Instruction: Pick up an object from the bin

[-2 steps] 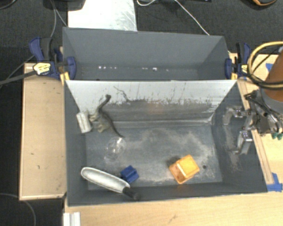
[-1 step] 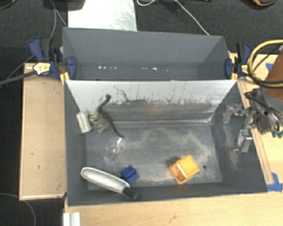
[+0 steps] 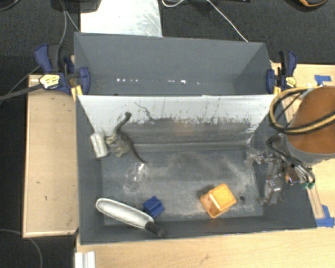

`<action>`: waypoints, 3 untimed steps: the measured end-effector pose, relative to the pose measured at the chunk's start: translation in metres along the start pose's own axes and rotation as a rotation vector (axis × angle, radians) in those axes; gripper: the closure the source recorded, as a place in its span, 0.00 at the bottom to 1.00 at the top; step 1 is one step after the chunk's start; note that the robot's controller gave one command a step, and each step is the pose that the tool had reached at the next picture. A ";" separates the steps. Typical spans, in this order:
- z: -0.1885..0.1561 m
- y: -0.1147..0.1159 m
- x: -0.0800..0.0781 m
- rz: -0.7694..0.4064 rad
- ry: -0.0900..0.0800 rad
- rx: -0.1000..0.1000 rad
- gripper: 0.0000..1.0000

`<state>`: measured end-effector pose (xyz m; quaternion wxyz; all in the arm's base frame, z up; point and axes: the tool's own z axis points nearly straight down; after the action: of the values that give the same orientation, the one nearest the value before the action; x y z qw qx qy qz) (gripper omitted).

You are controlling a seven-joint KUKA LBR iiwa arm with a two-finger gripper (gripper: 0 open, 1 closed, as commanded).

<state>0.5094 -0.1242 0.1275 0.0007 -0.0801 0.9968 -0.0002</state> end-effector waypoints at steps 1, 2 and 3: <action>0.013 0.014 -0.024 0.131 -0.008 0.002 0.00; 0.054 0.061 0.011 -0.164 0.001 -0.003 0.00; 0.057 0.075 -0.020 0.032 -0.012 0.003 0.00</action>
Offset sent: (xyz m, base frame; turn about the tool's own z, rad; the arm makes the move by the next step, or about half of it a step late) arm -0.0204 0.0572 -0.0537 -0.1648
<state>0.5177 -0.0468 0.0704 0.0069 -0.0642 0.9979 -0.0011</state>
